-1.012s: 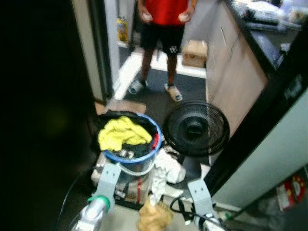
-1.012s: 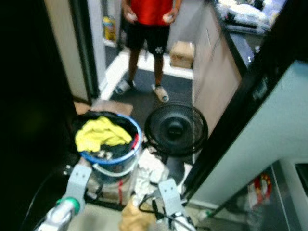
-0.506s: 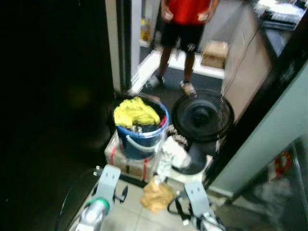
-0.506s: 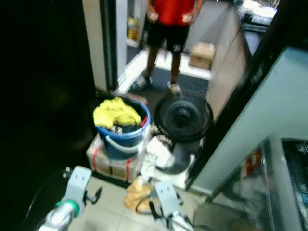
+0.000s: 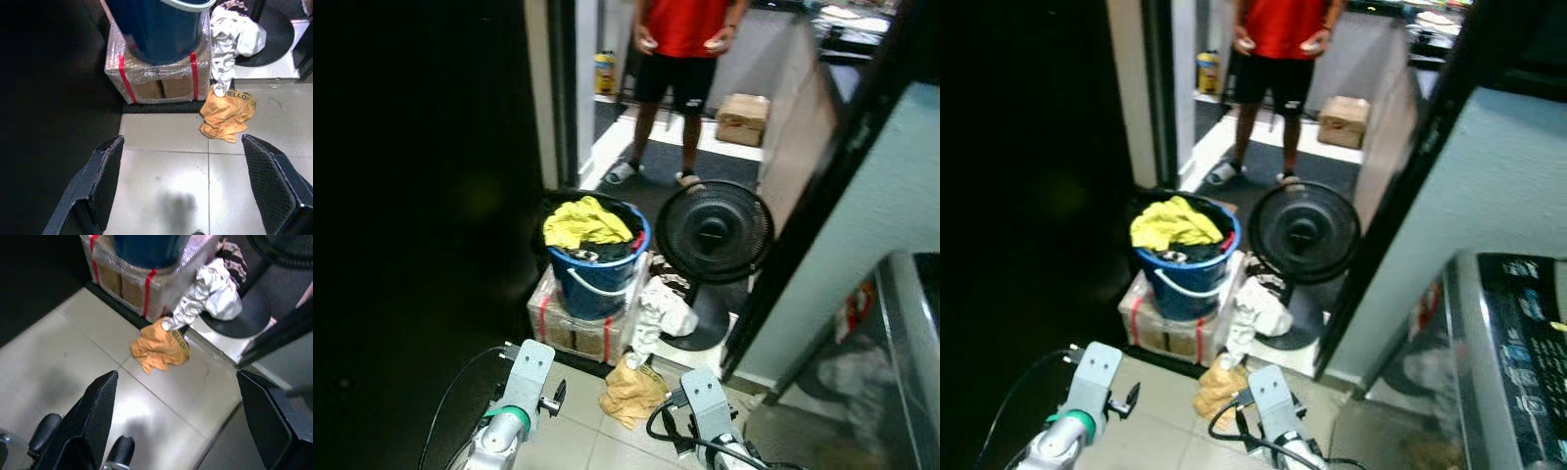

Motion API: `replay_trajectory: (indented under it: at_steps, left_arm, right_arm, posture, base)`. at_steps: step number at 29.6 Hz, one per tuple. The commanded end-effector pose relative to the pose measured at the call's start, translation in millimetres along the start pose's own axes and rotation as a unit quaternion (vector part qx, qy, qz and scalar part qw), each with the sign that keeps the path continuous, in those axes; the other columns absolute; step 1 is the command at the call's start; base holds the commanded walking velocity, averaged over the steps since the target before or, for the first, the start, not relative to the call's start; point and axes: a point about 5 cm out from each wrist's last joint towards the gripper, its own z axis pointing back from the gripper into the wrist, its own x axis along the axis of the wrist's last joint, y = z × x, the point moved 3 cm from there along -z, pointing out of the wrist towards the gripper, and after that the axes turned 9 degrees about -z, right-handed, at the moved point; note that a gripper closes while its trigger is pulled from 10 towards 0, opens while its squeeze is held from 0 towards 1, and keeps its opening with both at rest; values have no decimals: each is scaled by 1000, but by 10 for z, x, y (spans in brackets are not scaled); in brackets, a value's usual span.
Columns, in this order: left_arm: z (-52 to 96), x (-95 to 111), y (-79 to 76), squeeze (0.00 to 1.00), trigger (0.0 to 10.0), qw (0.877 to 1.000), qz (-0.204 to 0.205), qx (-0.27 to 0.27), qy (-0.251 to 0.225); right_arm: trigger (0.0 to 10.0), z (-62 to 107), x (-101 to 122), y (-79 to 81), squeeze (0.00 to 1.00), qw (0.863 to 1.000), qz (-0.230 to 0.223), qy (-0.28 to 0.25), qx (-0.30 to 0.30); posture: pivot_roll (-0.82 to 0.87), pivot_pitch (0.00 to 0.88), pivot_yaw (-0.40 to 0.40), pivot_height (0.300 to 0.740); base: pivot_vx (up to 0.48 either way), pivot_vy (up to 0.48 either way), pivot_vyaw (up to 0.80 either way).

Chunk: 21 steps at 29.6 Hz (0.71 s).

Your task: Clothes washing

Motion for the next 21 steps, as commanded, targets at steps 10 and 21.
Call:
replay_trajectory:
  at_steps: [10, 21]
  left_arm:
    - [5, -19, 45, 0, 10000, 1000, -5, 8, 2]
    - [7, -27, 43, 0, 10000, 1000, -5, 8, 3]
  right_arm:
    - [10000, 7, -27, 4, 0, 1000, 2, 6, 1]
    - [10000, 6, -25, 7, 0, 1000, 9, 6, 4]
  posture:
    - [60, 0, 7, 740]
    - [62, 0, 5, 740]
  base:
    - [235, 0, 0]
    - [368, 0, 0]
